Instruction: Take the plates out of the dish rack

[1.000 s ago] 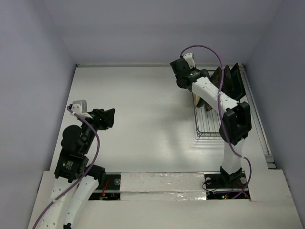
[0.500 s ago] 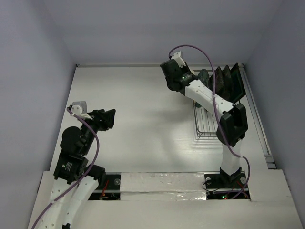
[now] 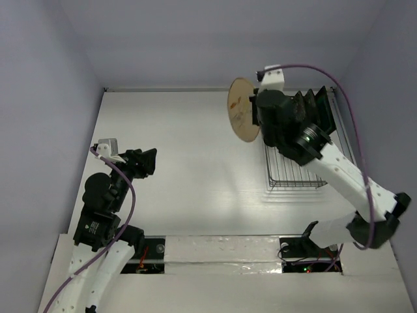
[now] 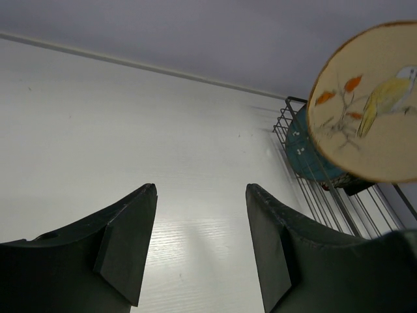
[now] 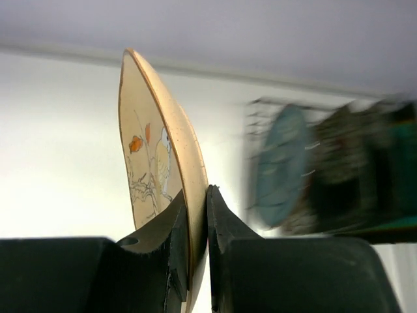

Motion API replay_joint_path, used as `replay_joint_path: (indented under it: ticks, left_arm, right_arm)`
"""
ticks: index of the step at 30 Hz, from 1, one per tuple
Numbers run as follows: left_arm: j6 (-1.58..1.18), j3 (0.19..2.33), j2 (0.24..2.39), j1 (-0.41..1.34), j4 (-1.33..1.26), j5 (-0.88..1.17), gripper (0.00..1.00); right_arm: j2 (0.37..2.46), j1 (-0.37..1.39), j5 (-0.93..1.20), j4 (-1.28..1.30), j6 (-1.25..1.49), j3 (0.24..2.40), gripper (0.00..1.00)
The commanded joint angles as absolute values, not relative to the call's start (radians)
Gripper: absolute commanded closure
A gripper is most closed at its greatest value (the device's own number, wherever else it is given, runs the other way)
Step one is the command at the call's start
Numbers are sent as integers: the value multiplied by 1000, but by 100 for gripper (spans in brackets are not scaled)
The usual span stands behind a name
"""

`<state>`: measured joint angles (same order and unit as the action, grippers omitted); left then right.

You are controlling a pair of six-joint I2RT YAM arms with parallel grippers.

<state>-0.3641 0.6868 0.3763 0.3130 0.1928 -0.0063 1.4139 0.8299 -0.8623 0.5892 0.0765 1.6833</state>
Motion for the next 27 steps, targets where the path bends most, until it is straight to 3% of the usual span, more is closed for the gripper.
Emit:
replay_joint_path:
  ticks: [1,3,6,12,17,27]
  left_arm:
    - [-359,687,380,318,172,-25,47]
    - [-359,687,385,318,170,-23,47]
    - [-357,687,390,318,169,-20,47]
    - [-359,686,396,318,163,-20,47]
    - [-359,684,397,318,164,-17,47]
    - [-360,683,393,308,164,-8,47]
  right_arm:
    - [1267,857,-398,420,297,1403,100]
    - [1172,857,-185,358,345,1294,100]
    - [1111,867,-31,314,376,1157,100]
    - [1121,867,129,236,387,1011,100]
    - [1215,867,123,154,391,963,100]
    - [1451,867,-123,109,419,936,100]
